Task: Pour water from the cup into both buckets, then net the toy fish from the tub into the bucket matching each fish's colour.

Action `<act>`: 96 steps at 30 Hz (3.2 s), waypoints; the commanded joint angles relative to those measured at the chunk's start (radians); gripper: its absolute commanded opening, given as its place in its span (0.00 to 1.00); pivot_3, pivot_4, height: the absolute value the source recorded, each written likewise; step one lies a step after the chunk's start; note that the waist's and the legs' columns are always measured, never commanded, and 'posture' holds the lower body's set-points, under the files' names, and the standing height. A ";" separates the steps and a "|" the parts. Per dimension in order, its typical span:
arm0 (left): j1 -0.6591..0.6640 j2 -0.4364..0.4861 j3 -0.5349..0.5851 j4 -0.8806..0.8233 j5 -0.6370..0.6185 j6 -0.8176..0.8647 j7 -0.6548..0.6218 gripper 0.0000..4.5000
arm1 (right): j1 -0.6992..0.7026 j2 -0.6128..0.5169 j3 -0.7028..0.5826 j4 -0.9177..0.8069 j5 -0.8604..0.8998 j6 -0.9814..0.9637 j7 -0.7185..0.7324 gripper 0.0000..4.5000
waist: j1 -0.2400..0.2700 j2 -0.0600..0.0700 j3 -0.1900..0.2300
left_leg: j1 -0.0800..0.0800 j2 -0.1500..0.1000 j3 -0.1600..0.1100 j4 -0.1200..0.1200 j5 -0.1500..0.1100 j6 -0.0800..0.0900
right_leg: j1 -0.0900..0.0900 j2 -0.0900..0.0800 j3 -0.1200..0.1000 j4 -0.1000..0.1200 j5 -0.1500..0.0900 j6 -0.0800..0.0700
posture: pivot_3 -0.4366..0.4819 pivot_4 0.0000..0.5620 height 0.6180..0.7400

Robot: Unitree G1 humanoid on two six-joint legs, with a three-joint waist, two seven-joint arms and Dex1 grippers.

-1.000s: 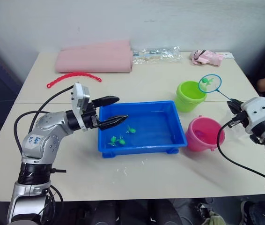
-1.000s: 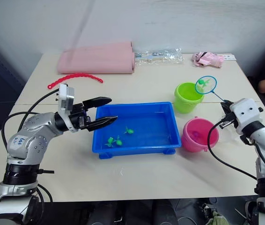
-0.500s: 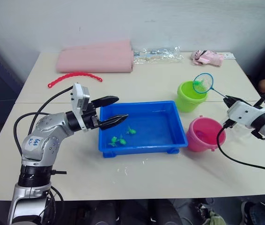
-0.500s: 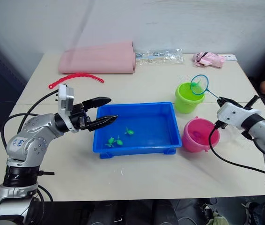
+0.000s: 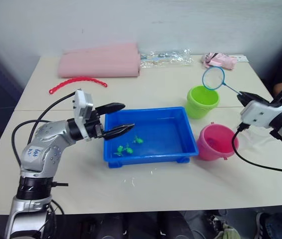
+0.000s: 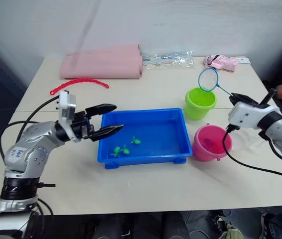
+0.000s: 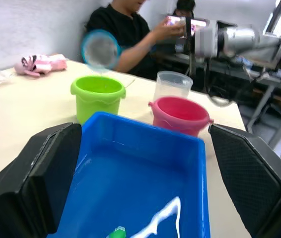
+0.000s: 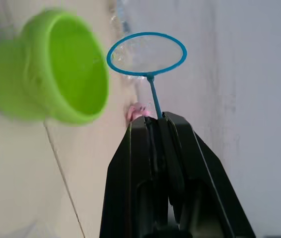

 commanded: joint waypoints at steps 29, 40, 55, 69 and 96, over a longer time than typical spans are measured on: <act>0.306 0.283 0.184 -0.039 0.017 -0.092 -0.205 0.99 | -0.047 0.172 0.368 -0.468 0.206 0.709 0.420 0.00 | -0.004 0.001 0.001 | -0.001 0.000 0.001 0.000 -0.005 0.002 | -0.002 -0.005 0.000 -0.002 0.000 -0.001 | 0.48 0.27 1.00; 0.343 0.281 0.224 -0.084 -0.011 -0.060 -0.177 0.99 | 0.008 0.341 0.287 -0.505 0.305 0.862 0.355 0.00 | -0.008 0.001 0.001 | -0.001 -0.001 0.001 0.000 -0.005 0.002 | -0.002 -0.006 0.000 0.001 0.000 -0.001 | 0.48 0.27 1.00; 0.202 0.211 0.187 -0.057 -0.053 0.030 -0.084 0.99 | 0.136 0.373 0.040 -0.612 0.480 0.917 0.309 0.00 | -0.013 0.001 0.001 | -0.001 -0.001 0.000 -0.001 -0.005 0.002 | -0.001 -0.005 -0.001 0.001 0.000 -0.001 | 0.48 0.27 1.00; 0.017 0.063 0.056 -0.022 -0.013 0.006 -0.031 0.99 | 0.251 0.306 -0.226 -0.700 0.666 0.954 0.300 0.00 | -0.015 0.001 0.000 | -0.001 -0.001 0.001 0.000 -0.005 0.002 | -0.001 -0.003 0.000 0.001 0.000 0.000 | 0.48 0.27 1.00; -0.014 0.017 0.015 -0.009 0.007 0.003 0.012 0.99 | -0.107 0.055 -0.051 0.149 0.064 0.238 0.164 0.00 | -0.018 0.001 0.001 | -0.001 -0.002 0.002 0.002 -0.003 0.002 | -0.001 -0.003 0.001 0.001 0.000 0.000 | 0.48 0.27 1.00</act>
